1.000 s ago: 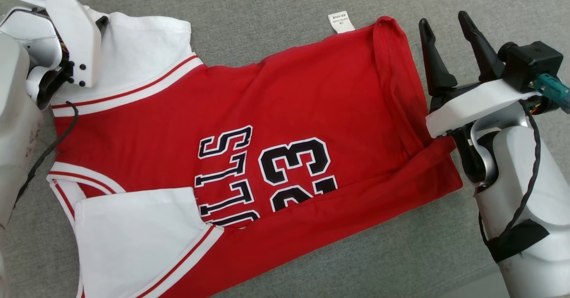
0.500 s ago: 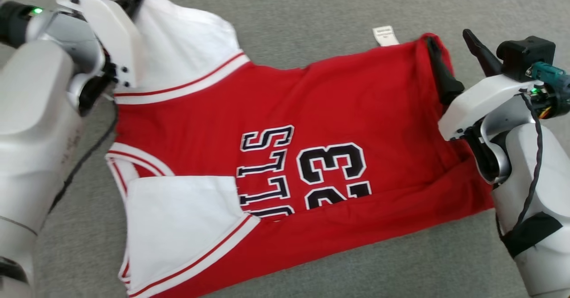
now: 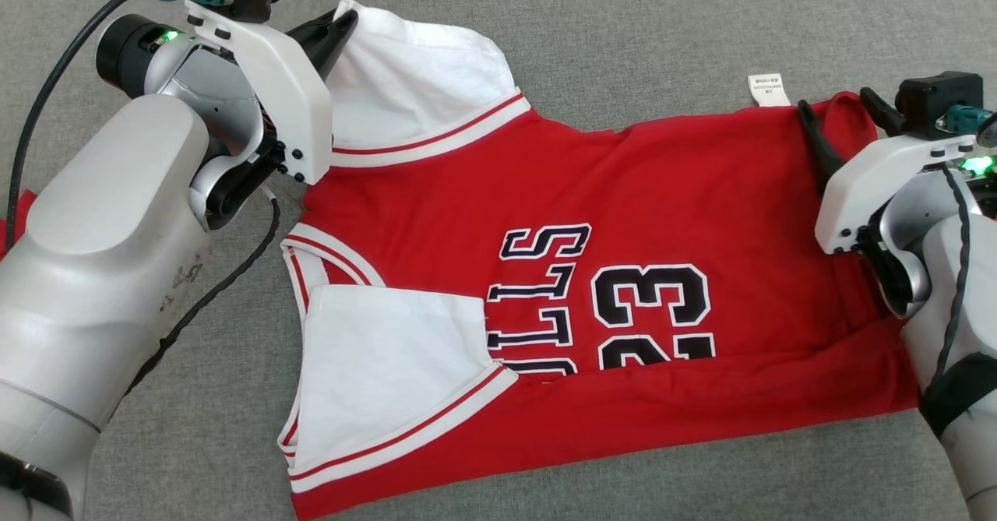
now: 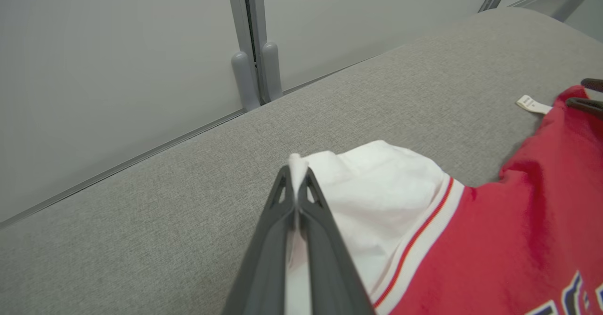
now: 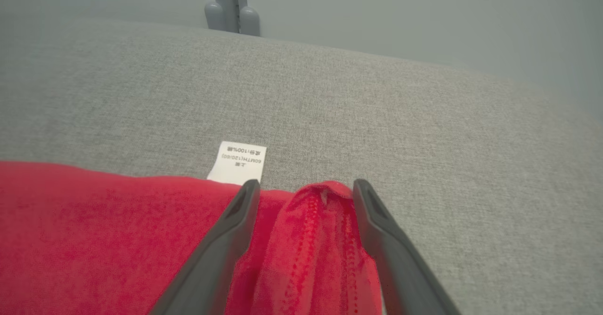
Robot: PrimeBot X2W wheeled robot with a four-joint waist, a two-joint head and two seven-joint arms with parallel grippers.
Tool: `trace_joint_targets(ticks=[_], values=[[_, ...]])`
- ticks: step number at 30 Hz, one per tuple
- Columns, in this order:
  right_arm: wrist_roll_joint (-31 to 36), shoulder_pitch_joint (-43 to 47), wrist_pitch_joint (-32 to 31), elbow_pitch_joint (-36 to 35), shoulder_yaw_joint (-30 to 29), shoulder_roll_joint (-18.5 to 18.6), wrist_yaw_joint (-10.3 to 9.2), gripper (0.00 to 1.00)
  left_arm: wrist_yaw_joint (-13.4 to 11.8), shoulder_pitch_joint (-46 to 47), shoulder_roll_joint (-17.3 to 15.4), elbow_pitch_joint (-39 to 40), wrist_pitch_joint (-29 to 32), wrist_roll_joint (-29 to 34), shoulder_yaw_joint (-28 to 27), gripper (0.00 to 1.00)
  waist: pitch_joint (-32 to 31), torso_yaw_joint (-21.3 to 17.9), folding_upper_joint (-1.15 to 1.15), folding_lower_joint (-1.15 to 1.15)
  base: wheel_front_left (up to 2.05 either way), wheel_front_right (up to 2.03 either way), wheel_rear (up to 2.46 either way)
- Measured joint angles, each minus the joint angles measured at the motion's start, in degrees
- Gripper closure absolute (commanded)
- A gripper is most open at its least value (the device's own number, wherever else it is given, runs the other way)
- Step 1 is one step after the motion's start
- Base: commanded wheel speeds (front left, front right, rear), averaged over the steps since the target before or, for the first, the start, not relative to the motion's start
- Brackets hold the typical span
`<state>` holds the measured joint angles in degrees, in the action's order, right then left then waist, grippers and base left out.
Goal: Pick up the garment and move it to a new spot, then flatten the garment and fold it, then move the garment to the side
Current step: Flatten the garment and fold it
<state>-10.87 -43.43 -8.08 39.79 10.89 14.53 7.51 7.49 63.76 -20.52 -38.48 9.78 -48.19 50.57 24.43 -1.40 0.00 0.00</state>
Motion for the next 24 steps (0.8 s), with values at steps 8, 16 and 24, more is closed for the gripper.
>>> trace_joint_targets(ticks=[8, 16, 24], values=[[1.5, -1.9, 0.5, 6.1, -2.3, 1.2, 0.0, 0.0, 0.0, 1.2, -0.8, 0.0, -1.0, -1.2, 1.1, 1.0, 0.8, 0.0, 0.0, 0.0, 0.0, 0.0, 0.0], [1.8, -3.6, 2.2, 10.0, -4.8, 1.1, 0.0, 0.0, 0.0, 1.8, -1.0, -1.2, -1.5, -1.9, 2.0, 1.0, 1.2, -0.1, 0.0, 0.0, 0.0, 0.0, 0.0], [0.0, -5.3, 3.4, 12.3, -4.8, 0.6, -0.02, 0.0, 0.0, 2.6, -1.1, -1.8, -2.0, -2.4, 3.0, 1.0, 1.9, 0.5, 0.0, 0.0, 0.0, 0.0, 0.0]])
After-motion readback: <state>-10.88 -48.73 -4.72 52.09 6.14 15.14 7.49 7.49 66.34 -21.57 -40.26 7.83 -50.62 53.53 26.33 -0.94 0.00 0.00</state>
